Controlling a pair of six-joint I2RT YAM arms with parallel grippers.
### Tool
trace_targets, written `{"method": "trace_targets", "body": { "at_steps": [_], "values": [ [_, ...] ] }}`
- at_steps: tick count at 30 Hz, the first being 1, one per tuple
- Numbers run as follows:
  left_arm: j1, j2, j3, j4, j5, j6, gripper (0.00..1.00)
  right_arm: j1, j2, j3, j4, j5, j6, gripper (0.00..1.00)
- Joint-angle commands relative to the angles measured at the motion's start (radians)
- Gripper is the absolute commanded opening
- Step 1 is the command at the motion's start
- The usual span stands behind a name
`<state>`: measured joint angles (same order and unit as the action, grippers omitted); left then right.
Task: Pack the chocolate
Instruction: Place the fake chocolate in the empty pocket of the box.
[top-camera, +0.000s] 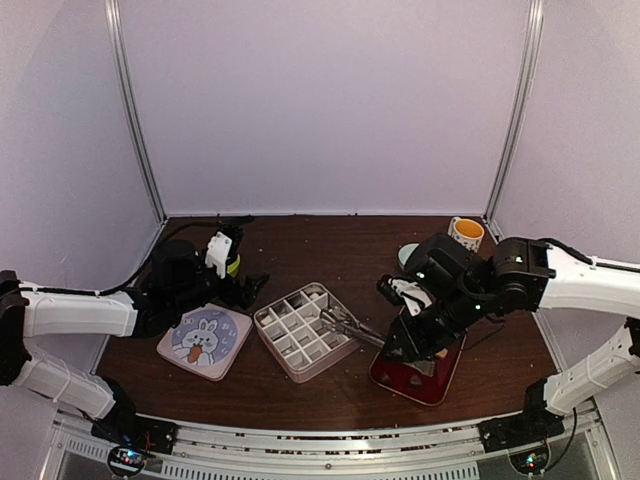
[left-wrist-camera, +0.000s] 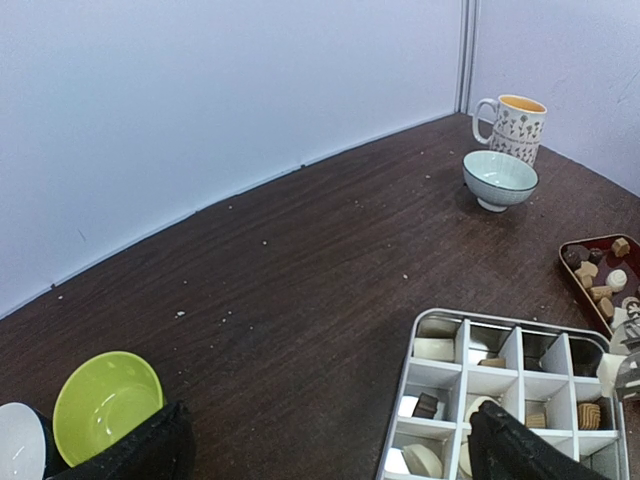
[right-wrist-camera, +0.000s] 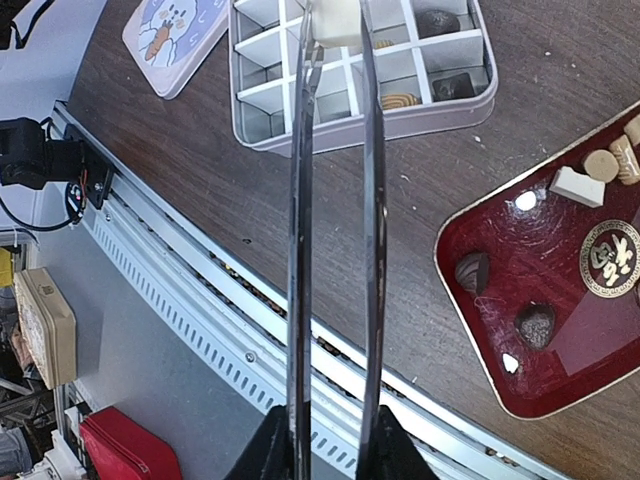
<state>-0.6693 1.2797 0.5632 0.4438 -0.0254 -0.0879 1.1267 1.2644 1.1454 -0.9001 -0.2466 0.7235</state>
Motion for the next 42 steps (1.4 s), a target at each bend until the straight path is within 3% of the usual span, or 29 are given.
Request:
{"method": "trace_targets", "body": {
  "at_steps": [1, 24, 29, 42],
  "values": [
    [-0.005, 0.012, 0.027, 0.032, -0.002, 0.007, 0.98, 0.021, 0.063, 0.06, 0.079, -0.02, -0.023, 0.23],
    [-0.004, 0.008, 0.027, 0.03, 0.0, 0.006, 0.98, 0.037, 0.203, 0.082, 0.139, -0.013, -0.038, 0.27],
    [-0.004, 0.007, 0.026, 0.03, 0.001, 0.007, 0.98, 0.039, 0.206, 0.088, 0.141, -0.006, -0.04, 0.32],
    [-0.004, 0.006, 0.026, 0.031, -0.001, 0.006, 0.98, 0.04, 0.156, 0.121, 0.066, 0.042, -0.054, 0.32]
  ]
}}
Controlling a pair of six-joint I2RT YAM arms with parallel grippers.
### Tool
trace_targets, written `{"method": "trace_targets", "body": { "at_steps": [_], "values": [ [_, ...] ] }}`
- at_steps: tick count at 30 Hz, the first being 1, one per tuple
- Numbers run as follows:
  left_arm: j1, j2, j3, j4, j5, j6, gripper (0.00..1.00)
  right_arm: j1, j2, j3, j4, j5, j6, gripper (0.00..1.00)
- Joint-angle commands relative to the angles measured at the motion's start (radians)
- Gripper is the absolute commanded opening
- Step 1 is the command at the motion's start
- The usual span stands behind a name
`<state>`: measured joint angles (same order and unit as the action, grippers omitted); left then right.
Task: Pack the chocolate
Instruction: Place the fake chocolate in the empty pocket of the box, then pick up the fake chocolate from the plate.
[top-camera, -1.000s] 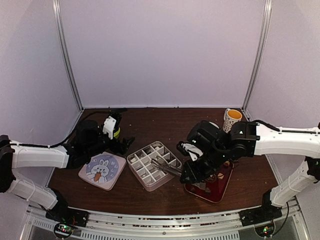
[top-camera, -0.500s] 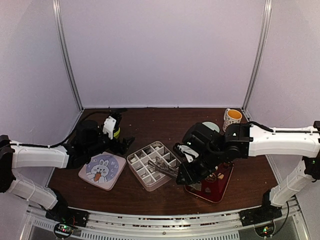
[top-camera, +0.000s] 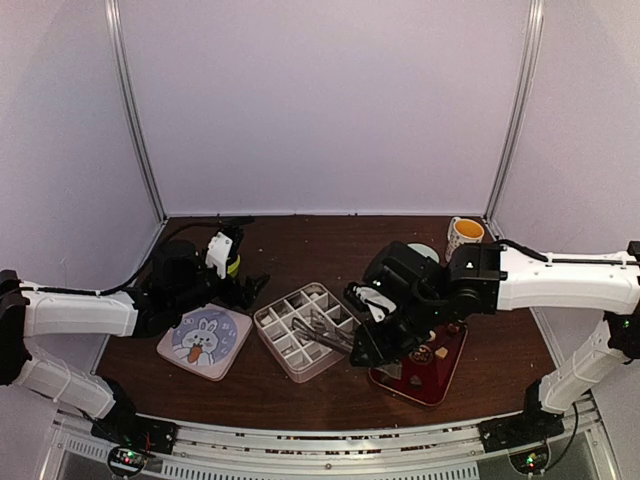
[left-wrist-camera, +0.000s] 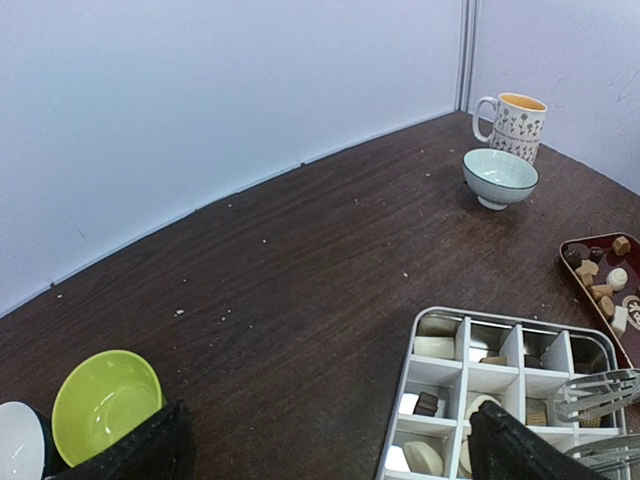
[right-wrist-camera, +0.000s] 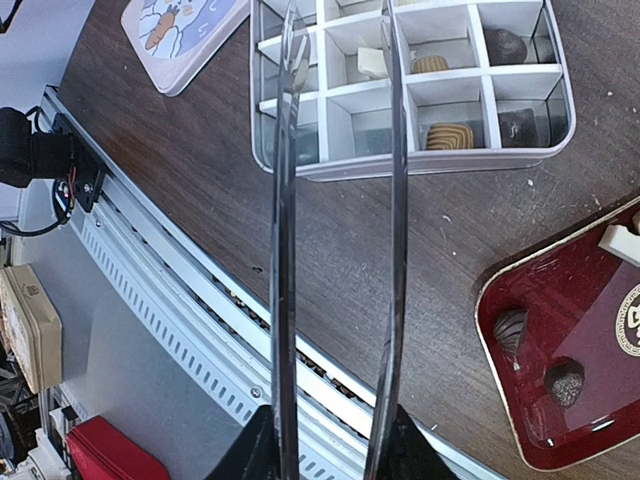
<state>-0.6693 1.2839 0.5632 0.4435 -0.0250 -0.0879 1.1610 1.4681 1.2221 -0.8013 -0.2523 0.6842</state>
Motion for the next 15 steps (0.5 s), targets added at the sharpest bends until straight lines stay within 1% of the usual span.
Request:
{"method": "trace_targets", "body": {
  "at_steps": [1, 6, 15],
  "values": [
    [-0.004, 0.0, 0.026, 0.03, -0.001, 0.006, 0.98, 0.006, -0.06, 0.045, -0.054, 0.057, -0.015, 0.31],
    [-0.004, 0.002, 0.025, 0.031, -0.003, 0.006, 0.98, 0.005, -0.131, 0.023, -0.131, 0.111, 0.006, 0.31],
    [-0.004, 0.002, 0.025, 0.031, -0.002, 0.006, 0.98, -0.004, -0.329, -0.138, -0.248, 0.173, 0.11, 0.31]
  ]
}}
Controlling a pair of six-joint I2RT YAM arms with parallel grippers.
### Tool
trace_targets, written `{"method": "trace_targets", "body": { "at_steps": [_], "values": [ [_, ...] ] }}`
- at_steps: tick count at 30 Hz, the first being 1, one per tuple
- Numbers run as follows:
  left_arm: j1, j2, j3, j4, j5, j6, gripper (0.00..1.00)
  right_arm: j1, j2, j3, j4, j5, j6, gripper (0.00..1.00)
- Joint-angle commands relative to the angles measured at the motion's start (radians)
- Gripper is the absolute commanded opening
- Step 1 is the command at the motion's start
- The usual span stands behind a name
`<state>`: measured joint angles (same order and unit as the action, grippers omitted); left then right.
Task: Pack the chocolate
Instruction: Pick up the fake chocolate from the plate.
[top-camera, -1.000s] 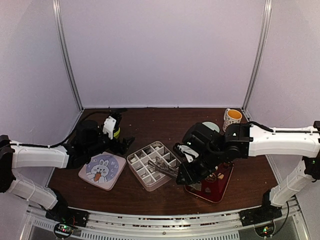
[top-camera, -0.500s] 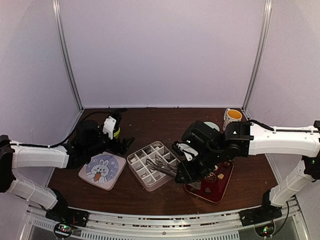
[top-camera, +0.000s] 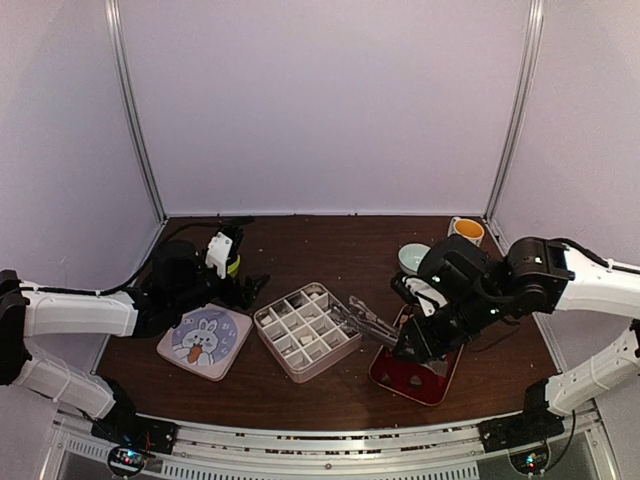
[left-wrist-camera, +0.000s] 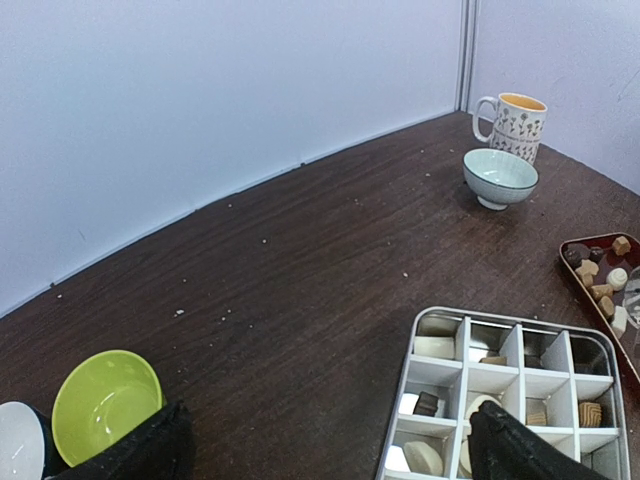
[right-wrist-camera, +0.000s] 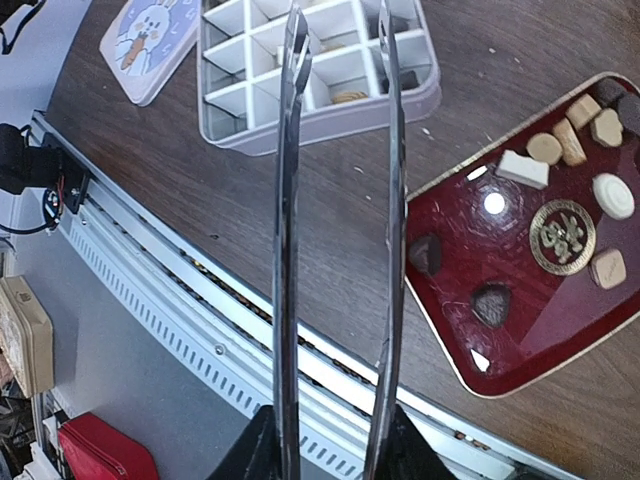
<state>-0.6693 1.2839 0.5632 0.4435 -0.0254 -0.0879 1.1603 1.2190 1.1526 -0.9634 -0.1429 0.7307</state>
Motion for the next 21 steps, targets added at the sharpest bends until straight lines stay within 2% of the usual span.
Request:
{"method": "trace_targets", "body": {
  "at_steps": [1, 8, 13, 21],
  "values": [
    [-0.005, 0.003, 0.026, 0.031, 0.0, 0.007, 0.98, -0.006, -0.107, -0.085, -0.095, 0.066, 0.078, 0.31],
    [-0.004, 0.003, 0.026, 0.032, 0.002, 0.005, 0.98, -0.027, -0.248, -0.192, -0.138, 0.069, 0.139, 0.33],
    [-0.005, 0.006, 0.029, 0.029, 0.003, 0.005, 0.98, -0.036, -0.272, -0.236, -0.138, 0.067, 0.158, 0.38],
    [-0.004, 0.005, 0.03, 0.027, 0.002, 0.005, 0.98, -0.045, -0.281, -0.285, -0.122, 0.053, 0.169, 0.38]
  ]
}}
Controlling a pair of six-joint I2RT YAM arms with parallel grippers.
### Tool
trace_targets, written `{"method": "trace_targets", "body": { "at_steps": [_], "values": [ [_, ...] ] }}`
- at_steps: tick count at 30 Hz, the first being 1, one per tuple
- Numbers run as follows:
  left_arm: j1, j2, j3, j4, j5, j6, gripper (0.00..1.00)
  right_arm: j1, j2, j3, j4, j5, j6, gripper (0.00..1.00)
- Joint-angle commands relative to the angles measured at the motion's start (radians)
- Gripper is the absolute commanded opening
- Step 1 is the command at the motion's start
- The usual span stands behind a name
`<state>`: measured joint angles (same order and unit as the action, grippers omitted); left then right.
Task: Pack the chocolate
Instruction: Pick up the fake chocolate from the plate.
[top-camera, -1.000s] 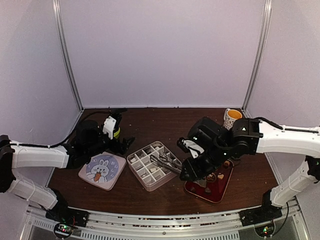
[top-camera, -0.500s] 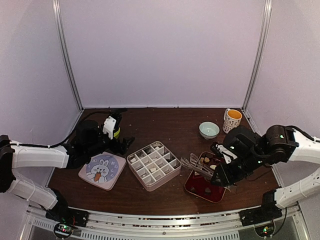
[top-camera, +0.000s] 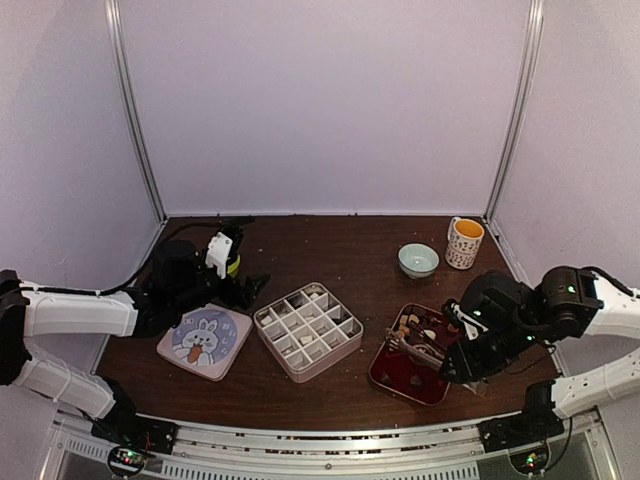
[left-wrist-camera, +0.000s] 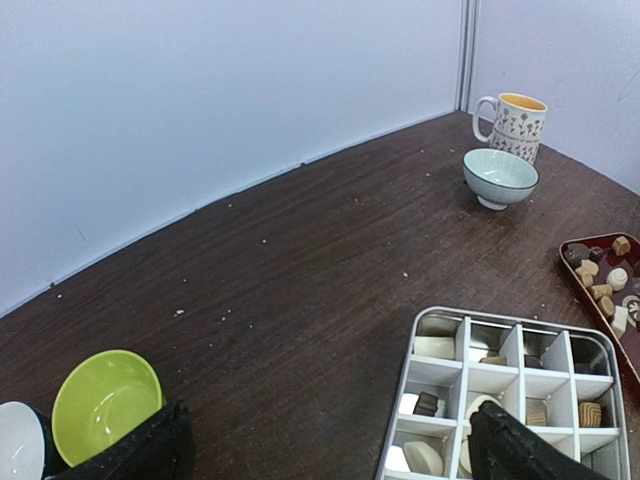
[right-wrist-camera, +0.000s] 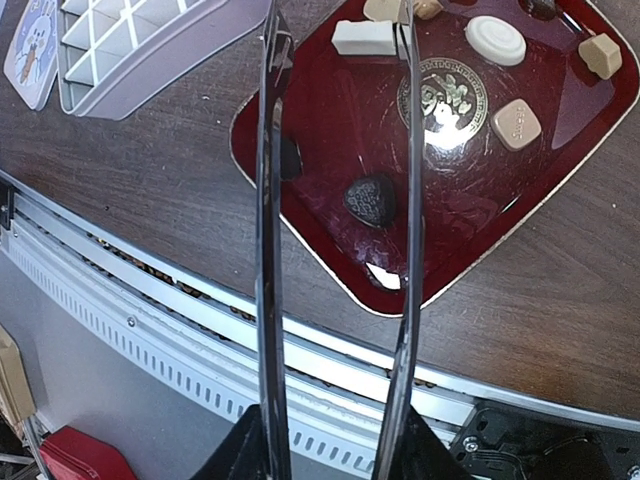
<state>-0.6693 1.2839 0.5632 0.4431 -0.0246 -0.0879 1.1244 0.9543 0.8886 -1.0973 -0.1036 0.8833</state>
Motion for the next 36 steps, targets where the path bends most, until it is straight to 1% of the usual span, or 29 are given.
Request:
{"method": "trace_targets", "body": {
  "at_steps": [1, 10, 16, 36],
  "values": [
    [-0.004, 0.005, 0.03, 0.028, 0.002, 0.005, 0.98, -0.011, -0.016, -0.027, 0.016, 0.012, 0.017, 0.39],
    [-0.004, 0.006, 0.03, 0.028, 0.006, 0.005, 0.98, -0.018, 0.009, -0.051, 0.044, 0.002, 0.002, 0.41],
    [-0.004, 0.006, 0.03, 0.028, 0.006, 0.004, 0.98, -0.026, 0.034, -0.056, 0.065, -0.005, -0.01, 0.41],
    [-0.004, 0.009, 0.033, 0.025, 0.01, 0.006, 0.98, -0.042, 0.086, -0.065, 0.068, 0.013, -0.036, 0.38]
  ]
}}
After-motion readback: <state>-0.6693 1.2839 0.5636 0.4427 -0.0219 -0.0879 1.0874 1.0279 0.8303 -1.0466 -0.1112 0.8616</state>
